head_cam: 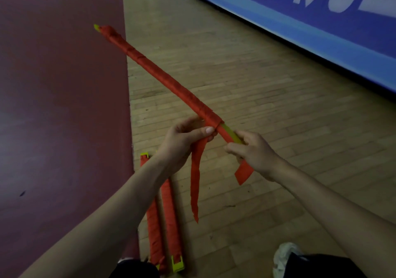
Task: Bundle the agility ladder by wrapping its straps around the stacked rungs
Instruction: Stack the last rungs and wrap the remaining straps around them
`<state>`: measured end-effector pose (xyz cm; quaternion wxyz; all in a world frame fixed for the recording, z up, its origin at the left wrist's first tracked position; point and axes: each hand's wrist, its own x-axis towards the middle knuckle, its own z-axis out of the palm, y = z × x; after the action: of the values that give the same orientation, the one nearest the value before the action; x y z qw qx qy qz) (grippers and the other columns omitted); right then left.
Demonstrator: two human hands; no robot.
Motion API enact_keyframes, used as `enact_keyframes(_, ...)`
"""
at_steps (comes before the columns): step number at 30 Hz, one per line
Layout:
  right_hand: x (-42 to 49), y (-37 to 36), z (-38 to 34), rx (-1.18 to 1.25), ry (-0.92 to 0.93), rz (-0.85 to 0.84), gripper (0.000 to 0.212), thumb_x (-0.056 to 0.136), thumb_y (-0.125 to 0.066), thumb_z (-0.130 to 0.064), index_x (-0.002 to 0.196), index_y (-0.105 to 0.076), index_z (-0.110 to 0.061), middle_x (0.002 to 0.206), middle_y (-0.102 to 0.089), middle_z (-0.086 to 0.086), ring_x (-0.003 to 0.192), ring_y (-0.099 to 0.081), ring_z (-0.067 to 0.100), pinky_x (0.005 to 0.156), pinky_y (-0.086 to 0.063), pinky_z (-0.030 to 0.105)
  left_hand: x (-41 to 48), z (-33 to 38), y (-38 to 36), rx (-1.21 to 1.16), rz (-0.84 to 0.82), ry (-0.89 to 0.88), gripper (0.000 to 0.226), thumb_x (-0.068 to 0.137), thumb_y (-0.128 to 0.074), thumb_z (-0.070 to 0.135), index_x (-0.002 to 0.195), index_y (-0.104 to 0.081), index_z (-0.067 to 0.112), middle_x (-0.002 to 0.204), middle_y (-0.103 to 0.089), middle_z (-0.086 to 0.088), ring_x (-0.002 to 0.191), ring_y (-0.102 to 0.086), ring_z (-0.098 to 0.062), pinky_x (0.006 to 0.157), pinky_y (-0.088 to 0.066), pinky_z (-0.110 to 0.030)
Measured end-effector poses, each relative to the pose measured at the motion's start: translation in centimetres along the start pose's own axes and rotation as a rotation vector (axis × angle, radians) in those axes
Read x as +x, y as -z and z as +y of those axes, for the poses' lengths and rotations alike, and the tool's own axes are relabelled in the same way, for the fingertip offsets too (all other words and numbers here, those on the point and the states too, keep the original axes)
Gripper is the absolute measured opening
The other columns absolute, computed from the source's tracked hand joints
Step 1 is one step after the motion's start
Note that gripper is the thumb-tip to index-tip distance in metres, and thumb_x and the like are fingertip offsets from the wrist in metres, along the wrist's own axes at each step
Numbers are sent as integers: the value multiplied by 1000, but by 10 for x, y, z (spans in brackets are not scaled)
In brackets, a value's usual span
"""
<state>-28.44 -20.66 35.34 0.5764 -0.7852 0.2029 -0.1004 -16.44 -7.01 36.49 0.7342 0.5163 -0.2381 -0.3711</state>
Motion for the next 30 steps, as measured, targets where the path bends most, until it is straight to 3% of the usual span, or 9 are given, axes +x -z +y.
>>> enact_keyframes(5, -4, -1, -11, 537, -205, -385, 16, 77, -55, -13, 87, -52, -1, 52, -33, -3, 39, -32, 3, 37, -29, 15, -2, 8, -2, -108, -17, 21, 43, 68, -65, 0, 109, -59, 11, 90, -73, -1, 67, -67, -10, 59, -53, -16)
enact_keyframes(8, -9, -3, -18, 585, -271, -530, 28, 83, -56, -24, 95, -54, 1, 53, -40, -1, 37, -34, 4, 37, -28, 15, -3, 9, 0, -95, -12, 41, 34, 69, -67, 2, 101, -56, 5, 71, -69, -5, 62, -65, -10, 58, -53, -17)
enact_keyframes(11, -6, -4, -15, 498, -253, -437, 49, 92, -47, -47, 115, -57, -4, 77, -64, 9, 49, -54, 11, 46, -42, 20, -1, 7, 0, -125, 74, 88, 43, 68, -70, 2, 108, -55, 0, 71, -69, -7, 61, -67, -11, 59, -55, -17)
enact_keyframes(13, -1, 0, -8, 446, -269, -315, 54, 92, -40, -53, 121, -60, -11, 99, -67, 15, 69, -65, 22, 58, -54, 31, 2, 7, 2, -157, 136, 110, 48, 68, -71, 1, 114, -55, -1, 74, -71, -8, 61, -69, -12, 59, -56, -17)
enact_keyframes(16, 3, 10, 3, 446, -195, -197, 34, 103, -33, -18, 122, -61, -14, 121, -62, 19, 92, -68, 31, 75, -57, 43, 6, 4, 9, -200, 228, 132, 40, 76, -69, -4, 114, -55, -2, 73, -71, -8, 60, -69, -13, 59, -56, -17)
enact_keyframes(18, 3, 17, 7, 443, -156, -209, 47, 94, -29, 4, 115, -65, -17, 124, -63, 13, 97, -68, 28, 75, -55, 36, 8, 2, 13, -222, 270, 125, 39, 78, -68, -5, 115, -54, -3, 72, -71, -7, 60, -70, -13, 58, -56, -17)
enact_keyframes(21, 3, 32, 9, 452, -160, -350, 54, 87, -36, 12, 118, -65, -20, 134, -58, 3, 109, -65, 25, 83, -54, 35, 9, -1, 16, -220, 303, 97, 50, 74, -71, -1, 120, -52, -6, 73, -71, -6, 62, -70, -13, 59, -55, -16)
enact_keyframes(25, 1, 39, 12, 337, -191, -388, 63, 71, -73, 8, 125, -55, -17, 131, -58, 4, 109, -65, 17, 84, -55, 27, 10, -5, 16, -212, 323, 99, 59, 70, -73, 0, 124, -51, -9, 74, -72, -6, 64, -70, -14, 59, -55, -17)
enact_keyframes(30, 4, 55, 12, 205, -238, -264, 33, 78, -64, 13, 107, -61, -2, 101, -69, 13, 87, -69, 16, 74, -54, 20, 9, -1, 18, -187, 237, 127, 34, 77, -67, -2, 110, -56, -3, 71, -70, -5, 62, -69, -12, 61, -56, -17)
